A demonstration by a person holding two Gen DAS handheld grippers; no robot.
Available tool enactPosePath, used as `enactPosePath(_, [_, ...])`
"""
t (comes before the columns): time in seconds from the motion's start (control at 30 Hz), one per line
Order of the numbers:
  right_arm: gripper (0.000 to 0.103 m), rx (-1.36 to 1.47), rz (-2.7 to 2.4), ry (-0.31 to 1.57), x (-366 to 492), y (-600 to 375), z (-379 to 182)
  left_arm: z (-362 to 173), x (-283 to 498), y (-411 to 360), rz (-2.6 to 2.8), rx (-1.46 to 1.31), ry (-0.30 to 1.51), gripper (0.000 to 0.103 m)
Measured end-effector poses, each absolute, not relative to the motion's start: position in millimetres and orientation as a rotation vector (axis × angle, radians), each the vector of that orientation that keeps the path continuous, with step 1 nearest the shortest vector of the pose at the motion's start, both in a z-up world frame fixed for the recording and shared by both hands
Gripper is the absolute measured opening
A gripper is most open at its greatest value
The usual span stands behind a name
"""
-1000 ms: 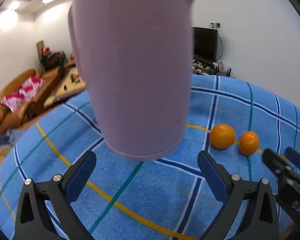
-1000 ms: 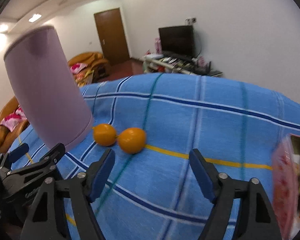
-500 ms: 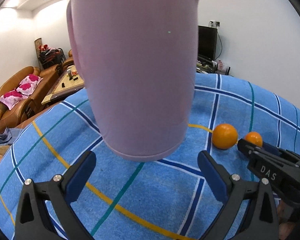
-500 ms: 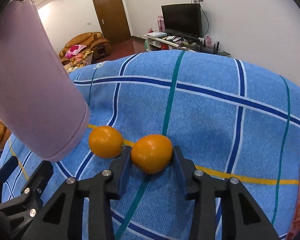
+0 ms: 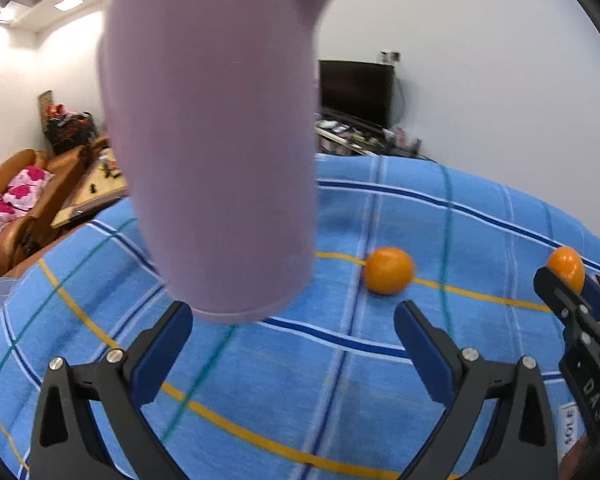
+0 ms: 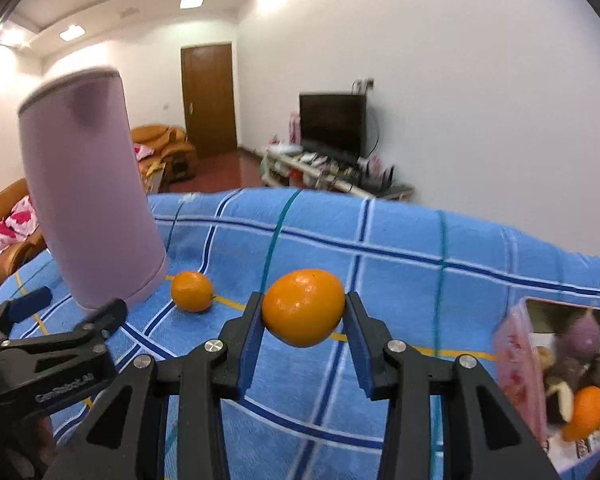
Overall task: Organize fruits
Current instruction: 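Grasp a small orange with the right gripper, then grasp the other small orange with the left gripper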
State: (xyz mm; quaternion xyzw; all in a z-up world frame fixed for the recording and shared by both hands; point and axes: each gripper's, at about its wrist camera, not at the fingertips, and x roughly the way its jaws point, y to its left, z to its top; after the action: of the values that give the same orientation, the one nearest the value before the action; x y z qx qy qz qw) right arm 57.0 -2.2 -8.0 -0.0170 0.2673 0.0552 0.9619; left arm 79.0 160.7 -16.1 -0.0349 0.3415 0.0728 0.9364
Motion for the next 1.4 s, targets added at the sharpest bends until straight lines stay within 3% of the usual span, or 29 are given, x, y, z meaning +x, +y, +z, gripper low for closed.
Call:
enactPosePath(0.17, [0.042, 0.012, 0.091, 0.454, 37.7, -15.2, 1.2, -2.5, 98.7, 127.7, 0.081, 0.01, 0.703, 0.099])
enactPosePath(0.3, [0.042, 0.049, 0.093, 0.458, 39.9, -25.5, 3.4, -10.2, 134.0, 107.0, 0.058, 0.041, 0.766, 0.083])
enactPosePath(0.53, [0.042, 0.088, 0.11, 0.492, 48.5, -30.0, -0.4, -36.2, 166.6, 98.8, 0.077, 0.041, 0.847, 0.072])
enactPosePath(0.77, [0.042, 0.078, 0.113, 0.502, 52.5, -29.2, -2.3, -45.5, 173.6, 109.3, 0.05, -0.024, 0.898, 0.046])
enactPosePath(1.4, [0.042, 0.008, 0.088, 0.402, 29.7, -13.1, 2.5, -20.4, 95.3, 114.7, 0.101, -0.021, 0.699, 0.046])
